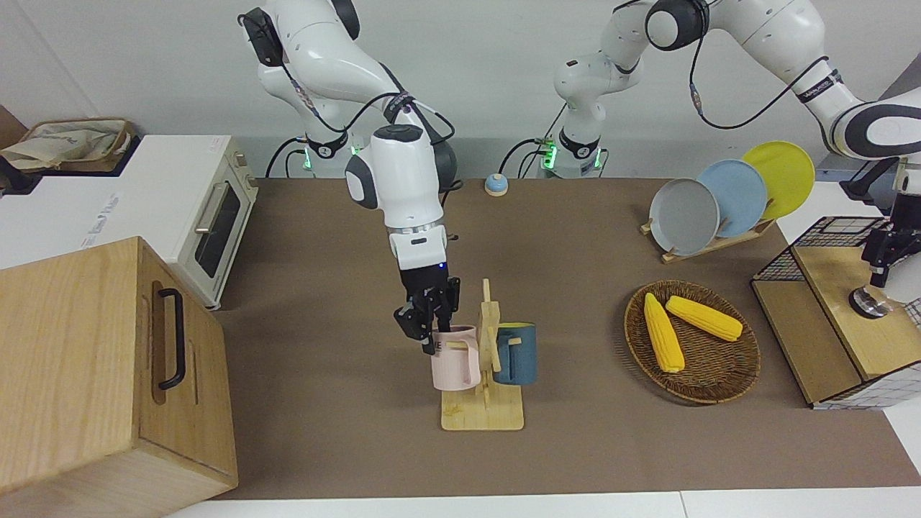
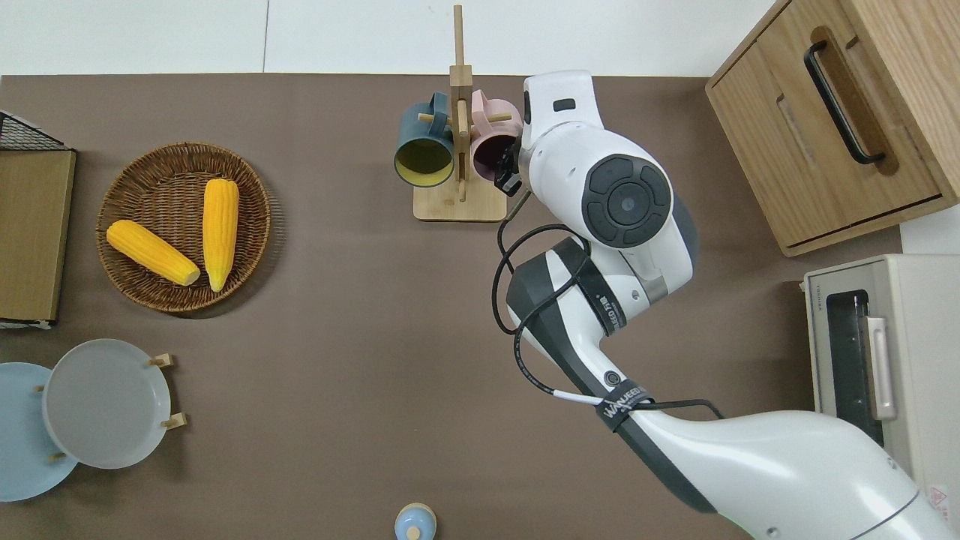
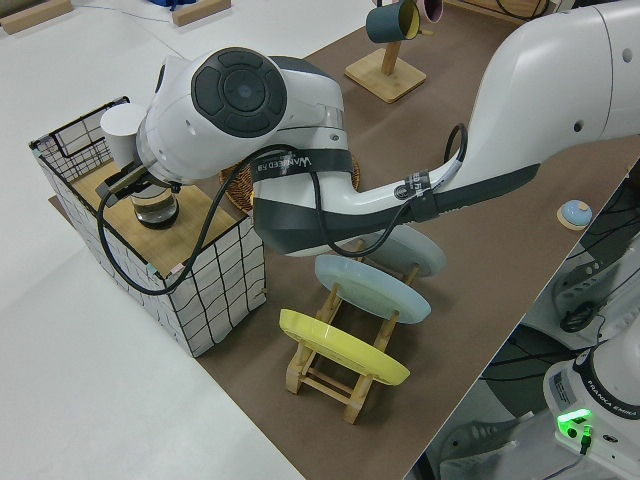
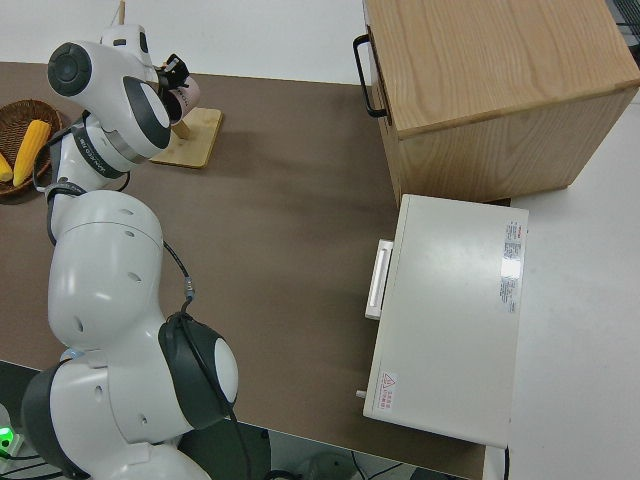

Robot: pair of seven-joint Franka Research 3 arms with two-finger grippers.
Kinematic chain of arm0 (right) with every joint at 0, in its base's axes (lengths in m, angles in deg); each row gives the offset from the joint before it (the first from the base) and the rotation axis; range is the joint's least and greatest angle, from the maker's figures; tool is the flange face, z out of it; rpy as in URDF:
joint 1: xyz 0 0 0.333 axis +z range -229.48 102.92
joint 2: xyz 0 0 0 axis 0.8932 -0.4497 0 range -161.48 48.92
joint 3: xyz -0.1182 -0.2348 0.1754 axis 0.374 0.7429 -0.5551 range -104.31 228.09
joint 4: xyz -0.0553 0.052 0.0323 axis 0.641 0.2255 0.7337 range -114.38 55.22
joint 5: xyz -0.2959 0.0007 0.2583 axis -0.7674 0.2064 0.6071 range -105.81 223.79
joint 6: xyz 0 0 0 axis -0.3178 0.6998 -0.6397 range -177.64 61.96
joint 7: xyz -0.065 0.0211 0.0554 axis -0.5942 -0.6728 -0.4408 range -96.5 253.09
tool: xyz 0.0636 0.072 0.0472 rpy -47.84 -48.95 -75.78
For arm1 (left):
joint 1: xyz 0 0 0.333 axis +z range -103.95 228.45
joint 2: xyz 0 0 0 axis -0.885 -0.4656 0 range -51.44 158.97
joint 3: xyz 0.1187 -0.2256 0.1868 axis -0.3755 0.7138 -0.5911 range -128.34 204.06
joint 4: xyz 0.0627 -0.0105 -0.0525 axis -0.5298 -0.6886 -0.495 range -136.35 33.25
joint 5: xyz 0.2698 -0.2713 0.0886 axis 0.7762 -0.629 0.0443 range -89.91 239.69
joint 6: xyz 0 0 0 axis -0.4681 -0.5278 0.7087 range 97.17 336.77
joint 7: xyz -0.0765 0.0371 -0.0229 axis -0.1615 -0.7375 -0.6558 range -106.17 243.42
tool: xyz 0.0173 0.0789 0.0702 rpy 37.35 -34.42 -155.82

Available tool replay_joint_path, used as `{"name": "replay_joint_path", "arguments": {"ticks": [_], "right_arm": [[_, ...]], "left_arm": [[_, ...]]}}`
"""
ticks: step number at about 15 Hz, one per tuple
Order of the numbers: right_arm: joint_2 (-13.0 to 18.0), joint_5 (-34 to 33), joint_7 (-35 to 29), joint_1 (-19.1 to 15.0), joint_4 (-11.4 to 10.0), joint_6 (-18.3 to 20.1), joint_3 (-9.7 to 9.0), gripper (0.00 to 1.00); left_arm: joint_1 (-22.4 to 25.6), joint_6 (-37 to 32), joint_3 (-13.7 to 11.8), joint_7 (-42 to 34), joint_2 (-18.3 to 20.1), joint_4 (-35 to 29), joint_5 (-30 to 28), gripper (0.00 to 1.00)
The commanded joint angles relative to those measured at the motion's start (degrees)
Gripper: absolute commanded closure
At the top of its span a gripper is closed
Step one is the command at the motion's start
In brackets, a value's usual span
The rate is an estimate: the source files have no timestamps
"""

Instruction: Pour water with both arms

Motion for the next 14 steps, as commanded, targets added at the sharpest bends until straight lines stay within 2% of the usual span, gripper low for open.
{"name": "replay_joint_path", "arguments": {"ticks": [1, 2, 3, 5, 6, 14], "right_arm": [[-0.93, -0.62, -2.95, 0.33, 1.52, 0.40, 0.23, 0.551], [-0.93, -0.70, -3.91, 0.33, 1.43, 0.49, 0.23, 0.551], [-0.93, -0.62, -4.71, 0.33, 1.52, 0.41, 0.23, 0.551], [-0.93, -0.53, -7.77, 0.33, 1.43, 0.41, 0.84, 0.553], [-0.93, -0.62, -9.53, 0.33, 1.52, 0.40, 0.93, 0.553], [-0.84, -0.88, -12.70, 0.42, 1.43, 0.93, 0.85, 0.611]], "left_arm": [[-0.20, 1.55, 0.21, -0.84, 0.13, -0.79, -1.38, 0.41], [-0.20, 1.55, 0.21, -0.84, 0.13, -0.79, -1.38, 0.60], [-0.20, 1.55, 0.21, -0.75, 0.13, -0.79, -1.38, 0.74], [-0.20, 1.55, 0.21, -0.75, 0.13, -0.70, -1.46, 0.96], [-0.20, 1.55, 0.21, -0.75, 0.13, -0.70, -1.46, 1.00], [-0.03, 1.55, 0.21, -0.75, 0.22, -0.62, -1.46, 1.00]]}}
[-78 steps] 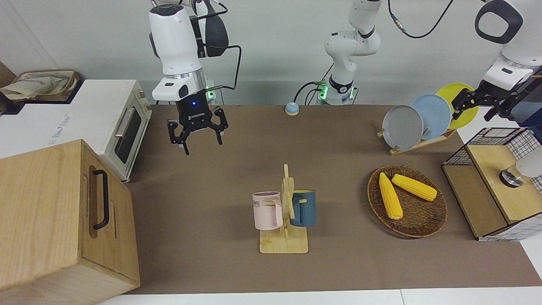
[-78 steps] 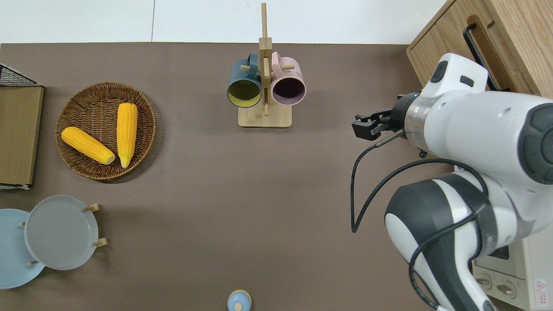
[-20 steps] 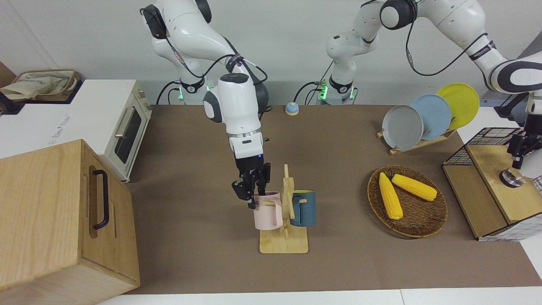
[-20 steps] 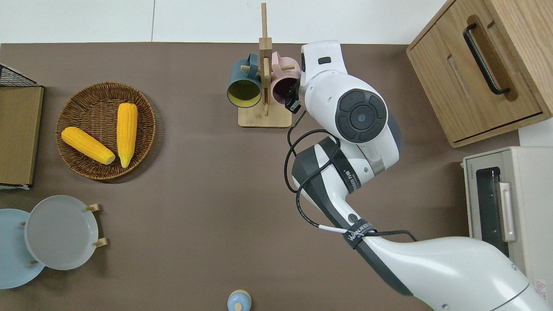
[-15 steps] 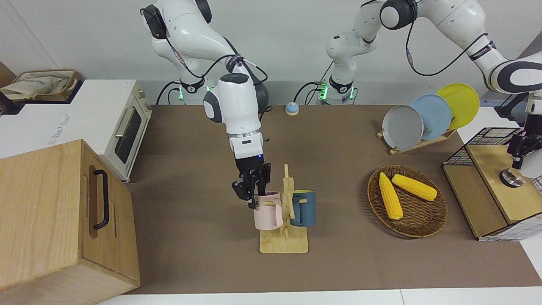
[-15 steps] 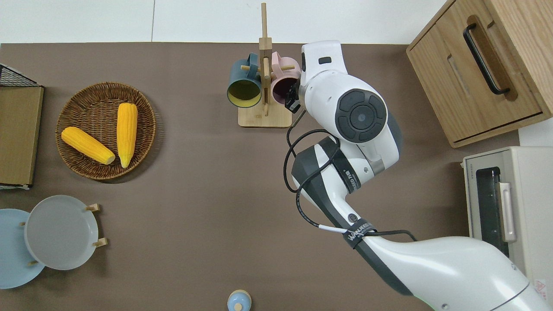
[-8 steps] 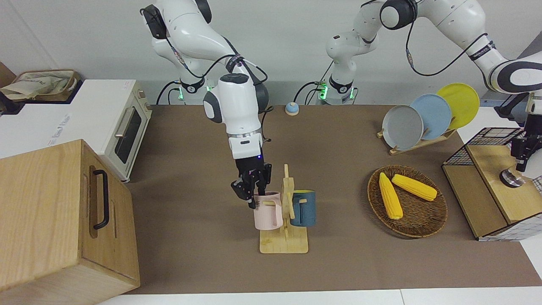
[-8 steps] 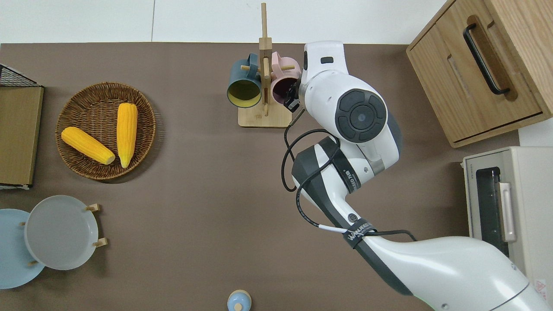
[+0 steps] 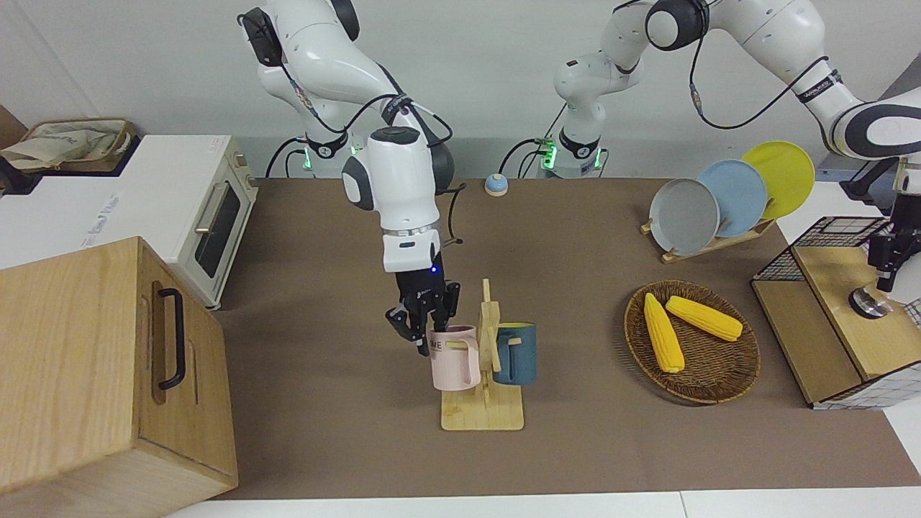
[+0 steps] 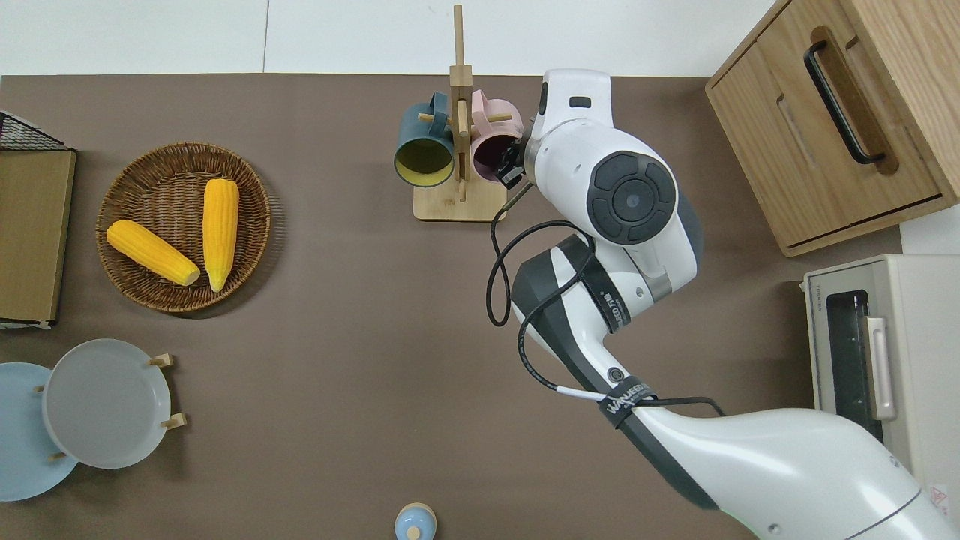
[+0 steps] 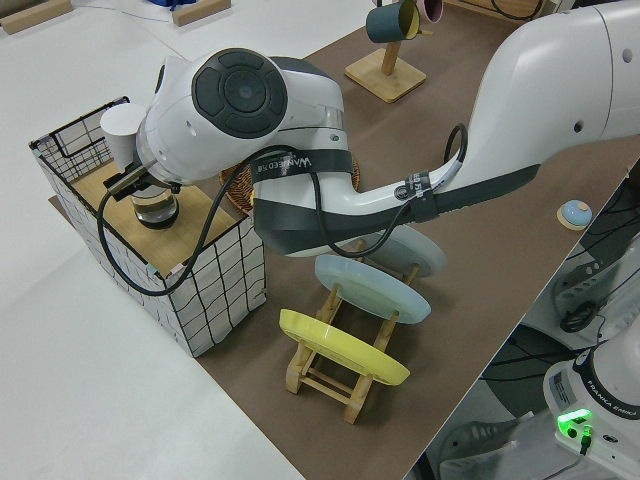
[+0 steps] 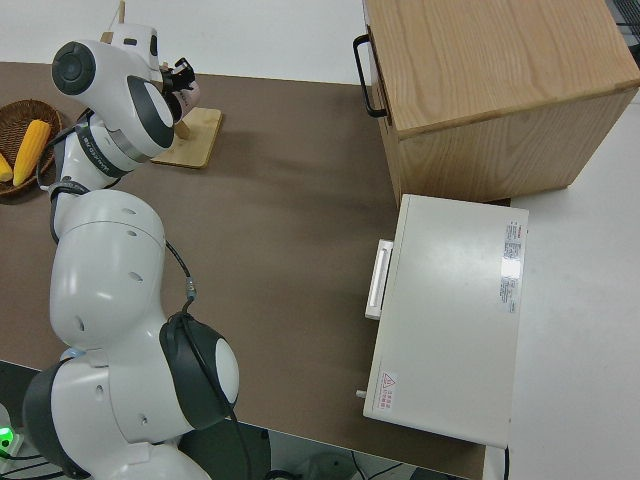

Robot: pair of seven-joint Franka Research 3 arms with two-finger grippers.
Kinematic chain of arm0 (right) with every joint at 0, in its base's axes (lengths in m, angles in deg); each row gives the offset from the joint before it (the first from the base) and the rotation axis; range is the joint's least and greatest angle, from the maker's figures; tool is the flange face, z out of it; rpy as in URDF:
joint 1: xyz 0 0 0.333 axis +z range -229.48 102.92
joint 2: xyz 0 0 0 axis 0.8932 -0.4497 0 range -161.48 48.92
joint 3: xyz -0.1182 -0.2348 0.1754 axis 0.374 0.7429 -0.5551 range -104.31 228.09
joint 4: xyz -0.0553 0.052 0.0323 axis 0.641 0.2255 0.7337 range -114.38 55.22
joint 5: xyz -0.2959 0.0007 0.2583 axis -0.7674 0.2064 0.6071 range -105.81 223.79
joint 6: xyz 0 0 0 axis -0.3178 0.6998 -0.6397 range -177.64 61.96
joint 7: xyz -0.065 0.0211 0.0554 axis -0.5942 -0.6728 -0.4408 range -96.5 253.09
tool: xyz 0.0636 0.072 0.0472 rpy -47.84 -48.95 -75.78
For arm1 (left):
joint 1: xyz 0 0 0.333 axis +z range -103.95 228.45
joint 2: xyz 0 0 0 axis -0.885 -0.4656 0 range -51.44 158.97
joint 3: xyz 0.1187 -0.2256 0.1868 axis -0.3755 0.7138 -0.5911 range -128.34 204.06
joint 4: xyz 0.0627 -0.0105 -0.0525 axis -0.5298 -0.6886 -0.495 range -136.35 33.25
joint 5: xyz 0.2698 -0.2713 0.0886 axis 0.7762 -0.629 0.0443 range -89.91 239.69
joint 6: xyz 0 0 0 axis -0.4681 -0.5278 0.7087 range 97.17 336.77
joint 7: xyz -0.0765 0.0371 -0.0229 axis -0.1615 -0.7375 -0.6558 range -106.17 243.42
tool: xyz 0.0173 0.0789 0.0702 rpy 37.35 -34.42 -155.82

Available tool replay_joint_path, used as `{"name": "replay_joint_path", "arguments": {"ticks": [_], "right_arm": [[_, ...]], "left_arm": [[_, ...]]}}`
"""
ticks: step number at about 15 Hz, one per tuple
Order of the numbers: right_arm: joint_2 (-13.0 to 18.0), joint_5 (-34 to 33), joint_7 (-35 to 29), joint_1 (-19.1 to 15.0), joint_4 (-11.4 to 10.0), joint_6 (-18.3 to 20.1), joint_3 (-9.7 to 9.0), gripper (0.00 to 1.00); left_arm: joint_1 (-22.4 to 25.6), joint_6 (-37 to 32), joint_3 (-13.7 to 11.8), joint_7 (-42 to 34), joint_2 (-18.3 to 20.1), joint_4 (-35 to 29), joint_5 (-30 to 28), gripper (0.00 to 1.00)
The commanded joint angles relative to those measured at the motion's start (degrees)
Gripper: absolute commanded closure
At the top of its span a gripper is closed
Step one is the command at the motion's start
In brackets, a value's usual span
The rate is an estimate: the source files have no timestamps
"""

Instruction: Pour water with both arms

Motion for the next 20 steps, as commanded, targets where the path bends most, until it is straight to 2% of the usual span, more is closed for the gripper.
{"name": "replay_joint_path", "arguments": {"ticks": [1, 9, 12, 15, 20], "right_arm": [[-0.87, -0.88, -3.04, 0.48, 1.51, 0.84, 0.13, 0.616], [-0.87, -0.53, -4.71, 0.92, 1.51, 0.92, 0.13, 0.672], [-0.87, -0.53, -4.71, 0.92, 1.43, 0.92, 0.13, 0.778], [-0.87, -0.44, -4.71, 0.92, 1.51, 0.84, 0.13, 0.823], [-0.87, -0.26, -4.62, 0.57, 1.43, 0.92, 0.13, 0.829]], "left_arm": [[-0.04, 1.32, 0.24, -0.84, 0.21, -0.58, -1.35, 1.00], [0.23, 1.32, 0.24, -0.75, 0.30, -0.58, -1.35, 1.00], [0.32, 1.23, 0.24, -0.84, 0.30, -0.58, -1.35, 1.00], [0.40, 1.23, 0.24, -0.84, 0.30, -0.67, -1.35, 1.00], [0.49, 1.23, 0.16, -0.93, 0.30, -0.67, -1.35, 1.00]]}}
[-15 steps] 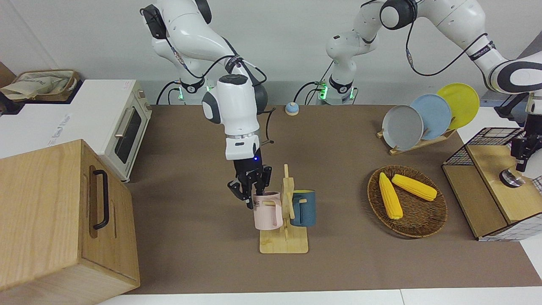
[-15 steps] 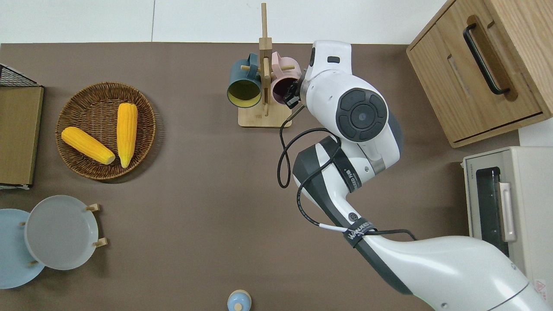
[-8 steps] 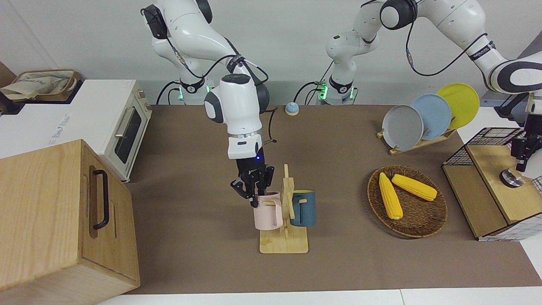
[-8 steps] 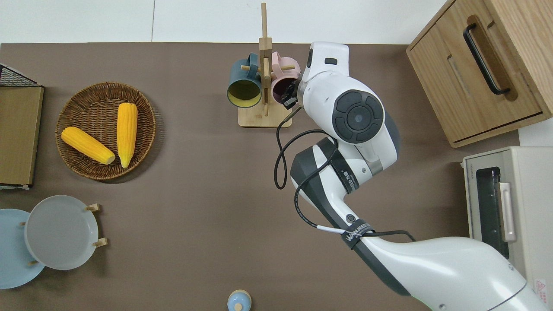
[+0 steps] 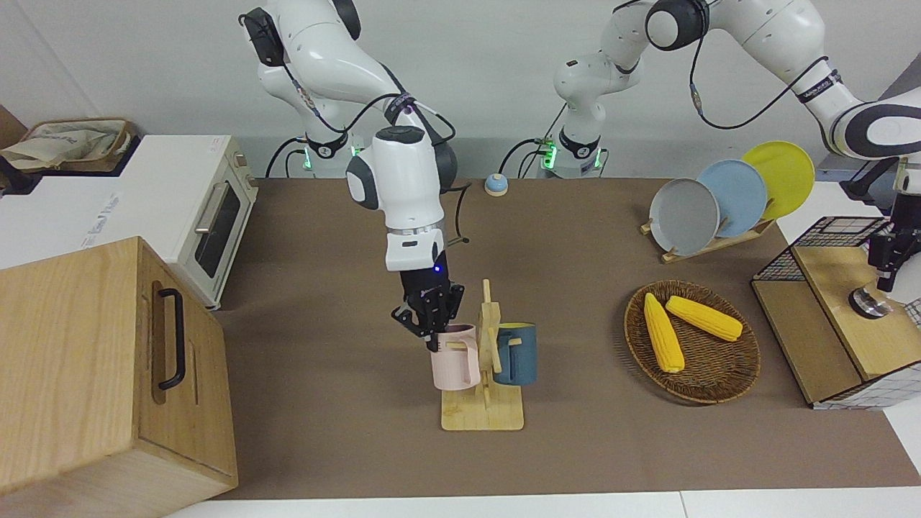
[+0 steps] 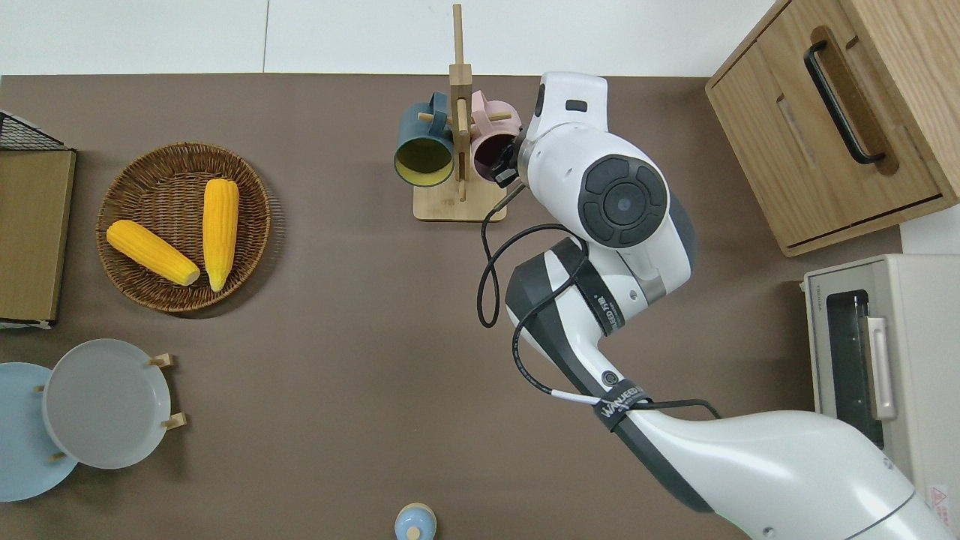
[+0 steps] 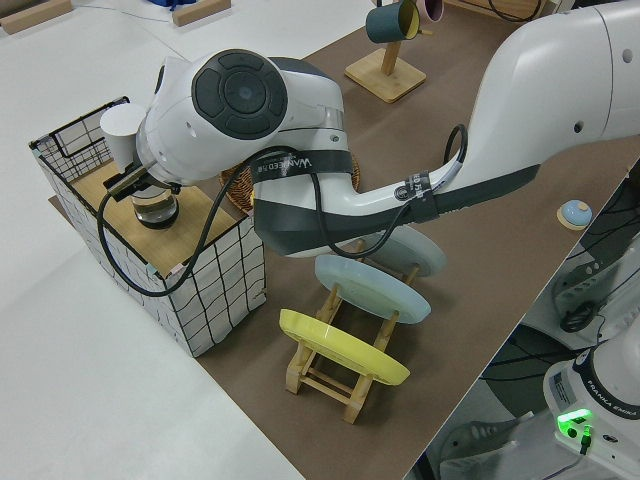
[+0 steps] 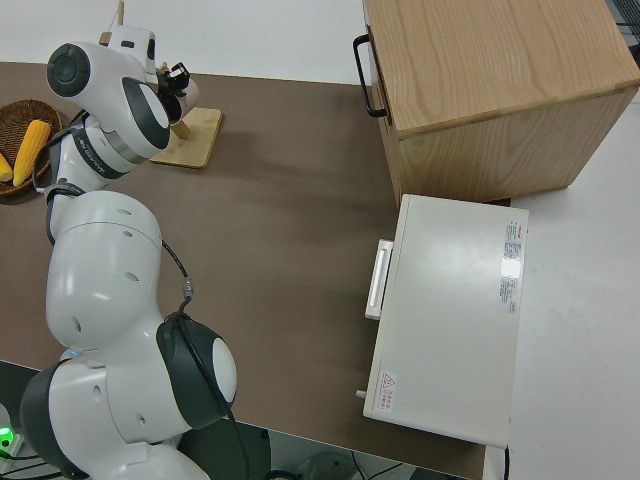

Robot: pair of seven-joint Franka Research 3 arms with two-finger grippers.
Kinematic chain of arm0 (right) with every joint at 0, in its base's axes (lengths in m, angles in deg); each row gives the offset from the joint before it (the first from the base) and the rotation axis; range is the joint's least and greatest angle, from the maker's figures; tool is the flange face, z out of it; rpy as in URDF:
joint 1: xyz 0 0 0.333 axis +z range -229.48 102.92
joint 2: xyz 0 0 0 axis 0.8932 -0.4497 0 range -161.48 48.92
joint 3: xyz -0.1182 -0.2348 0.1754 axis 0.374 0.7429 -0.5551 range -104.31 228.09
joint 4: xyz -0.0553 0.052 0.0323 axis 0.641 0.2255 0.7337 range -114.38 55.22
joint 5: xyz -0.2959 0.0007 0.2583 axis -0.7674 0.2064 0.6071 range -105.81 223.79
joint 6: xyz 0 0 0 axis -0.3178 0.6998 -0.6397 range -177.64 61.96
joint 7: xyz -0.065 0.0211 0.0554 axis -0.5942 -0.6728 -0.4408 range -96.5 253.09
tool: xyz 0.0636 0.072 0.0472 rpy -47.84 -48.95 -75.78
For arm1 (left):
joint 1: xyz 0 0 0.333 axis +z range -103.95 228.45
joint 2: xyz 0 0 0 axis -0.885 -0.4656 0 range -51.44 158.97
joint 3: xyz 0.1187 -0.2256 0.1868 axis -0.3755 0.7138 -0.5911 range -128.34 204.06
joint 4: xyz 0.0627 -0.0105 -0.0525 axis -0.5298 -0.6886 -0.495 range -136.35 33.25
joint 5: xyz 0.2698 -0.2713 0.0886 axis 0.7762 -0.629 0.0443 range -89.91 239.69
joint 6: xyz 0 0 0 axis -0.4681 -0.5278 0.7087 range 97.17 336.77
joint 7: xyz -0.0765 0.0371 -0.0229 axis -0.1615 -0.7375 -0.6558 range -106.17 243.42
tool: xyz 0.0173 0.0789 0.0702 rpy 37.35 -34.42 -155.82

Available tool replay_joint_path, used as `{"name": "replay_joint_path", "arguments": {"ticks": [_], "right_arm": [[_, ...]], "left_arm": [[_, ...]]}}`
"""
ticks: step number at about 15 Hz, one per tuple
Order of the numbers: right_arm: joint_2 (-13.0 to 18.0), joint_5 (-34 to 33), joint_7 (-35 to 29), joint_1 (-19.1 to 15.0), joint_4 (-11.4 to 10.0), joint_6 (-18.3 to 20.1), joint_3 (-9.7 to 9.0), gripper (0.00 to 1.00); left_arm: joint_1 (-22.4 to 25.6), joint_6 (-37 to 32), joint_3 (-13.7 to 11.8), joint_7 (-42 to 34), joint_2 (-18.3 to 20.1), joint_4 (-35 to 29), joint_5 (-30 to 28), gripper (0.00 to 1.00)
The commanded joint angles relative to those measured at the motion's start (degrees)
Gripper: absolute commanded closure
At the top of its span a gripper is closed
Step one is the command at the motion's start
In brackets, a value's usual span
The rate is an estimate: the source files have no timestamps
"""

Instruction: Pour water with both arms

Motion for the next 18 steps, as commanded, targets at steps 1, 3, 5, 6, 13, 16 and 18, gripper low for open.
{"name": "replay_joint_path", "arguments": {"ticks": [1, 3, 5, 6, 13, 16, 18], "right_arm": [[-0.84, -0.18, -1.14, -0.25, 1.43, 0.66, -0.12, 0.831], [-0.84, -0.18, -1.14, -0.43, 1.43, 0.66, -0.12, 0.848], [-0.84, -0.09, -1.14, -0.60, 1.43, 0.66, -0.12, 0.873], [-0.84, -0.09, -1.14, -0.60, 1.43, 0.66, -0.12, 0.908], [-0.84, 0.00, -1.23, -0.78, 1.43, 0.66, -0.12, 0.930], [-0.84, 0.00, -1.23, -0.69, 1.43, 0.66, -0.12, 0.930], [-0.84, 0.00, -1.23, -0.60, 1.43, 0.75, -0.12, 0.934]], "left_arm": [[0.35, 1.24, 0.25, -0.94, 0.30, -0.65, -1.15, 1.00], [0.44, 1.24, 0.16, -0.94, 0.30, -0.65, -1.15, 1.00], [0.44, 1.24, 0.16, -0.94, 0.30, -0.65, -1.06, 1.00], [0.44, 1.24, 0.16, -0.94, 0.30, -0.65, -1.06, 1.00], [0.53, 1.24, 0.25, -0.85, 0.30, -0.65, -1.06, 1.00], [0.53, 1.24, 0.16, -0.76, 0.30, -0.47, -1.06, 1.00], [0.53, 1.24, 0.16, -0.76, 0.30, -0.47, -1.06, 1.00]]}}
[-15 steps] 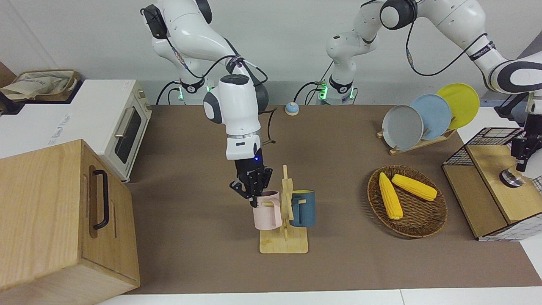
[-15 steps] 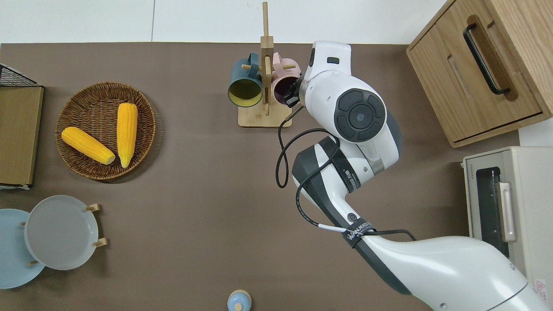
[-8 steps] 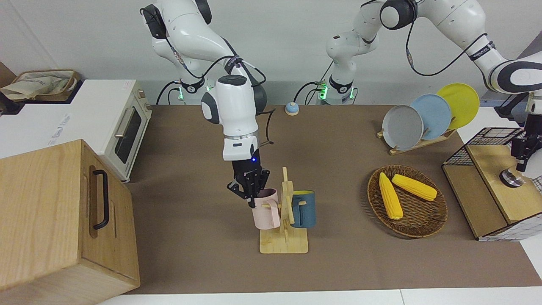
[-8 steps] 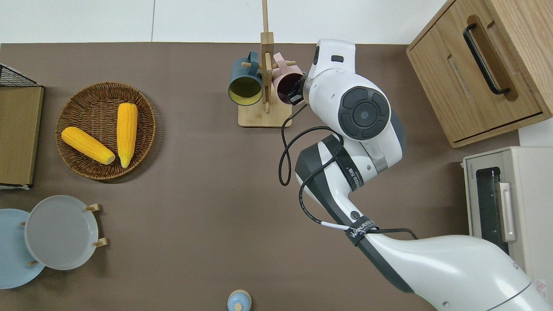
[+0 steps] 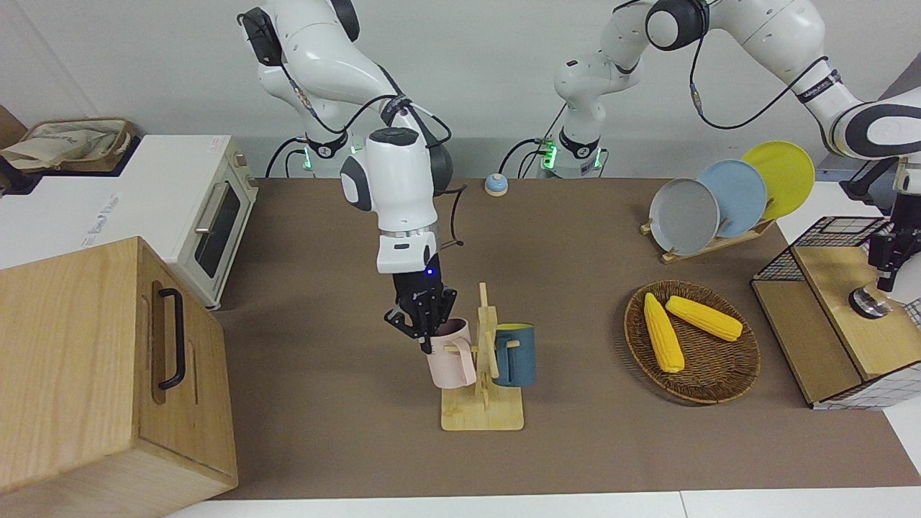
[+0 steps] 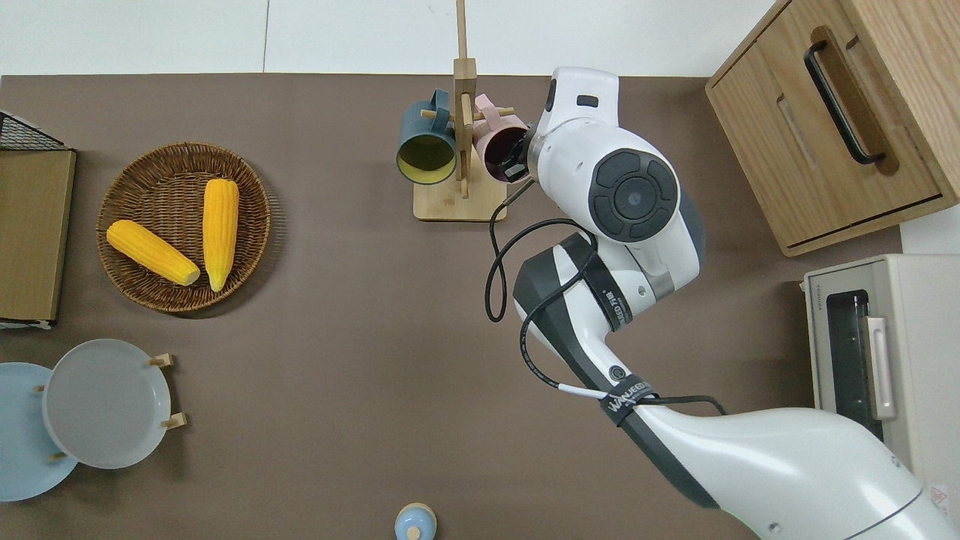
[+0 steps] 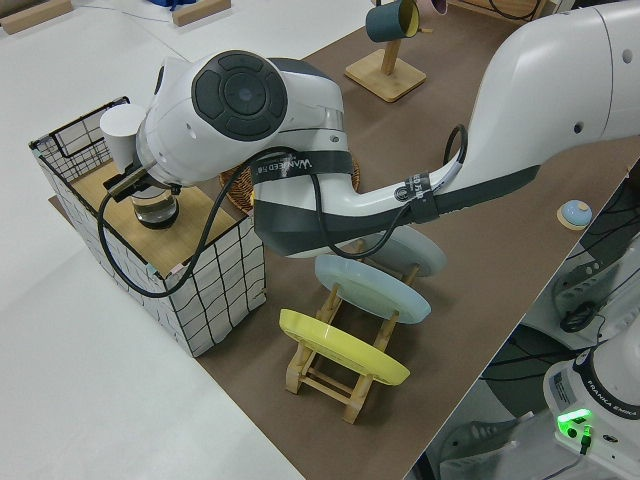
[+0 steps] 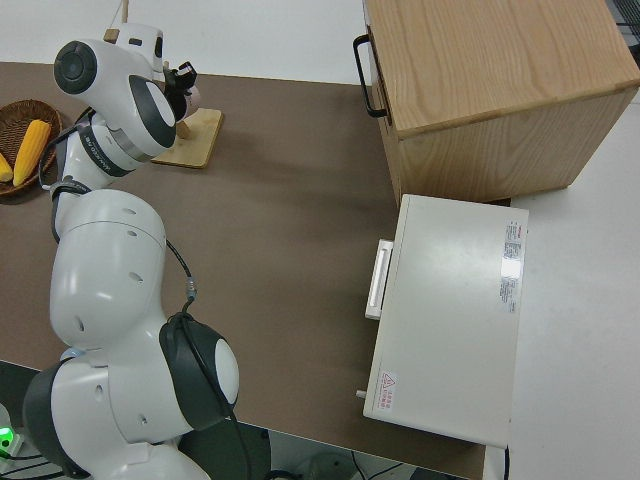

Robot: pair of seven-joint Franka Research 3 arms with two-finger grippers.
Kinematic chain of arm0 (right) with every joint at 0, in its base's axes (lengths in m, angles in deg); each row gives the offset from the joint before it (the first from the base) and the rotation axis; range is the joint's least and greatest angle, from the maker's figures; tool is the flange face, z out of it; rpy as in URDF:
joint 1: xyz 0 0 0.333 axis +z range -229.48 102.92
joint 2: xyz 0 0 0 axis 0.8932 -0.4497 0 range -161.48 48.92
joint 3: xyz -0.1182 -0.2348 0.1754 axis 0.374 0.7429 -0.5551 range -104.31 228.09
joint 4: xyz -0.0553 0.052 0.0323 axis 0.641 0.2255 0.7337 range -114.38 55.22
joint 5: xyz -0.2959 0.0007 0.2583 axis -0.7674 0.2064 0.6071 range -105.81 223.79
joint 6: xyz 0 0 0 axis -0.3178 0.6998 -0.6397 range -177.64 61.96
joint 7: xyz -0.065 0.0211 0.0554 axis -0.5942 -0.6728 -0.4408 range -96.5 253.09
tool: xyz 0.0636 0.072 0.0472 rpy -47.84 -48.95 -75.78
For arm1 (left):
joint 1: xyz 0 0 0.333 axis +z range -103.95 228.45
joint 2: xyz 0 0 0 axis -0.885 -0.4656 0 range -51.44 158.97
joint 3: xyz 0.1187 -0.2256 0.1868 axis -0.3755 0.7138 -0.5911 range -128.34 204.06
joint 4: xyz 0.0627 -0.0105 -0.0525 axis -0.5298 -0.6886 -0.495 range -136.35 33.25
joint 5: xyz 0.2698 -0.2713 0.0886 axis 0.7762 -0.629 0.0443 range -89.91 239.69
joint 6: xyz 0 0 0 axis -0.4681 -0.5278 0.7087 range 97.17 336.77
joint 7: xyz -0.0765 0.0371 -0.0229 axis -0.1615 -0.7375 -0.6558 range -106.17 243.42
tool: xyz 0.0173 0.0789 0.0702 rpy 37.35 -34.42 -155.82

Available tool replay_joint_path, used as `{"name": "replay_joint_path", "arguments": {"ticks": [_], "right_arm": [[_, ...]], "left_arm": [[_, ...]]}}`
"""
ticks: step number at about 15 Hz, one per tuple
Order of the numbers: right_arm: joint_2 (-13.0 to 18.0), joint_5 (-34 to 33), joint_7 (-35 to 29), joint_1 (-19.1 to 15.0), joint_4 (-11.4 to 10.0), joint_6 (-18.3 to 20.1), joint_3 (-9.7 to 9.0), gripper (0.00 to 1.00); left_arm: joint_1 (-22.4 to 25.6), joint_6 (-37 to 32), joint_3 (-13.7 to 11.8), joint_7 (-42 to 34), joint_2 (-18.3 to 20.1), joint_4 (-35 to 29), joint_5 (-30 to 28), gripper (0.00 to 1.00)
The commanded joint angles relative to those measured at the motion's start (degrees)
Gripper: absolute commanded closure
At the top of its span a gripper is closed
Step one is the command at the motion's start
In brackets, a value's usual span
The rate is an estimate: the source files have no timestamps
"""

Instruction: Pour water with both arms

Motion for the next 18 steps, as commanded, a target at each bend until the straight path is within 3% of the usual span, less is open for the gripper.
{"name": "replay_joint_path", "arguments": {"ticks": [1, 18], "right_arm": [[-0.87, -0.02, -1.13, -0.14, 1.34, 0.51, -0.69, 0.938], [-0.43, 0.95, -1.04, 0.39, 1.42, 4.37, -0.16, 0.992]], "left_arm": [[0.49, 1.24, 0.18, -0.76, 0.30, -0.44, -0.84, 1.00], [-0.03, 0.45, 0.01, 0.90, 1.70, -0.01, -0.05, 1.00]]}}
